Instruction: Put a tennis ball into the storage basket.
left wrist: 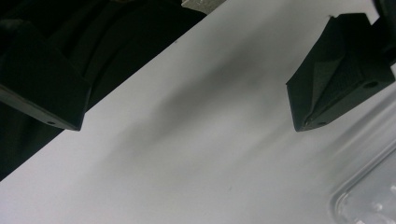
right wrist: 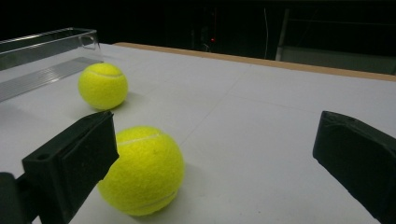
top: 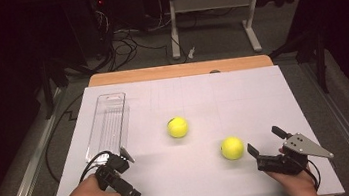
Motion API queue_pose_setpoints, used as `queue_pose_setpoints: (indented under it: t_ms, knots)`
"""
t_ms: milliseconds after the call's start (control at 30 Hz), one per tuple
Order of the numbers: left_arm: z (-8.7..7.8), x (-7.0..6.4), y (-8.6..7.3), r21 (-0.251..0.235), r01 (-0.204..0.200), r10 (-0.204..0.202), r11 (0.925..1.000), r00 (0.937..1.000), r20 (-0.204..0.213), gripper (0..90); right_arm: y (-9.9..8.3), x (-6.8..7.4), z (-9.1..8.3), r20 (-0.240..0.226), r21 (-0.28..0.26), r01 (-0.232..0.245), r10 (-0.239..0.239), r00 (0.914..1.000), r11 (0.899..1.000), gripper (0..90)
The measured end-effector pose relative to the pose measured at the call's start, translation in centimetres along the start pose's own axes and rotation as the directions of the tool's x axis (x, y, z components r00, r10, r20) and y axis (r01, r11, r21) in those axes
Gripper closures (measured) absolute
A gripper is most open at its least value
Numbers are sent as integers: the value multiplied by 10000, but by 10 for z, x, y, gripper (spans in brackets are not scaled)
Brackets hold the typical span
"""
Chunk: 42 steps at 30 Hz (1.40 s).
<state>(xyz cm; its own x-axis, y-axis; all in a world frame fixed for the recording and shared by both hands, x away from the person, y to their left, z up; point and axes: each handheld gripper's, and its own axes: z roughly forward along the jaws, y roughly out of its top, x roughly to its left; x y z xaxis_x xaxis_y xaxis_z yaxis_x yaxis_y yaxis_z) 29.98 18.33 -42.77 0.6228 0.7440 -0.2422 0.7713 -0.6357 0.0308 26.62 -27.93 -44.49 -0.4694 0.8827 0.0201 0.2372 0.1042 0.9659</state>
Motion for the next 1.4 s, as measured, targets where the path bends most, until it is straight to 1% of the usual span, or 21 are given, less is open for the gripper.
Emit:
queue_pose_setpoints:
  t_ms: [233,500,567,767,800,833,933,967,1100,1133,1200,1267,1333,1400]
  knots:
    - [-1,-10,9,23,-322,322,9995,9995,27,7,0,0,0,1,-37,26,-26,10000,10000,6]
    - [-4,-21,21,-122,-549,551,9984,9984,89,7,0,0,0,-7,-39,33,-33,10000,10000,6]
    - [-5,-22,23,-108,-596,597,9982,9982,49,7,0,0,0,-8,-44,26,-26,10000,10000,6]
    - [-7,-28,31,-173,-754,756,9970,9970,139,6,0,0,0,-20,-46,28,-28,10000,10000,6]
    - [-7,-29,33,-209,-741,746,9970,9970,215,6,0,0,0,-23,-43,23,-23,10000,10000,6]
    - [-7,-30,34,-213,-764,768,9968,9969,191,6,0,0,0,-21,-46,43,-43,10000,10000,6]
    - [-5,-34,38,-247,-846,853,9961,9959,286,6,0,0,0,-18,-38,33,-33,10000,10000,6]
    - [-5,-35,40,-298,-816,827,9962,9959,372,6,0,0,0,-18,-42,34,-34,10000,10000,6]
    - [-4,-40,48,-268,-918,927,9954,9952,326,6,0,0,0,-24,-39,35,-35,10000,10000,6]
    - [-4,-40,50,-195,-922,927,9956,9953,284,6,0,0,0,-24,-42,36,-36,10000,10000,6]
    - [-4,-41,55,-199,-844,849,9962,9961,239,7,0,0,0,-34,-32,48,-48,10000,10000,6]
    - [-5,-43,59,-195,-860,864,9961,9961,186,6,0,0,0,-41,-34,45,-45,10000,10000,6]
    - [-7,-46,63,-277,-858,866,9959,9957,319,6,0,0,0,-36,-36,35,-36,10000,10000,6]
    - [-8,-47,67,-341,-860,872,9957,9955,357,6,0,0,0,-42,-31,8,-8,10000,10000,6]
